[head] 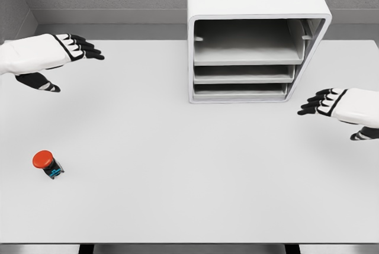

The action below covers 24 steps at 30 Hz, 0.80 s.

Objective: Slide open multi-storey tabletop storage cabinets and put open load switch and slide close multi-storey tabletop storage cabinets

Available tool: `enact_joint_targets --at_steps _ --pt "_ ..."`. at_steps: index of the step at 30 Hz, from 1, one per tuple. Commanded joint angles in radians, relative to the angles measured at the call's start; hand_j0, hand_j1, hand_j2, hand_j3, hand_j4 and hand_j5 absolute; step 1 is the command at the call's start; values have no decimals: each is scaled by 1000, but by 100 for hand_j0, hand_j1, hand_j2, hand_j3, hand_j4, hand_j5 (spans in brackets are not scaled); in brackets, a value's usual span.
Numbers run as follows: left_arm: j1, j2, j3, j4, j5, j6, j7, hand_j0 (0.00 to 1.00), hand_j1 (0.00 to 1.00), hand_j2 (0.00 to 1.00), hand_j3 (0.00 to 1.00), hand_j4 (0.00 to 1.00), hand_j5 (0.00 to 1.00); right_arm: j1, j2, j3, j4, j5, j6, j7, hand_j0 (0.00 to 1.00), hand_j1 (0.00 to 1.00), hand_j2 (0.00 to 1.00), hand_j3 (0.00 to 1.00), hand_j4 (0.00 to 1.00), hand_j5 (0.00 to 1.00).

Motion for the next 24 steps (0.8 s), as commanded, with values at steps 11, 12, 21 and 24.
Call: enact_joint_targets --at_steps 11,12,21,24 --pt "2 242 -128 -39 3 2 -8 100 100 100 100 100 100 -227 142 168 10 -8 3 0 100 100 100 100 100 100" --pt "11 258 -129 -69 2 2 -9 100 100 100 100 100 100 -245 149 169 10 -9 3 0 100 100 100 100 100 100" --pt "64 298 -255 -148 -3 2 -96 100 100 100 100 100 100 -325 181 175 10 -50 3 0 100 100 100 100 100 100" --pt "75 297 -271 -155 -3 2 -110 100 100 100 100 100 100 -388 213 249 21 -50 3 0 100 100 100 100 100 100"
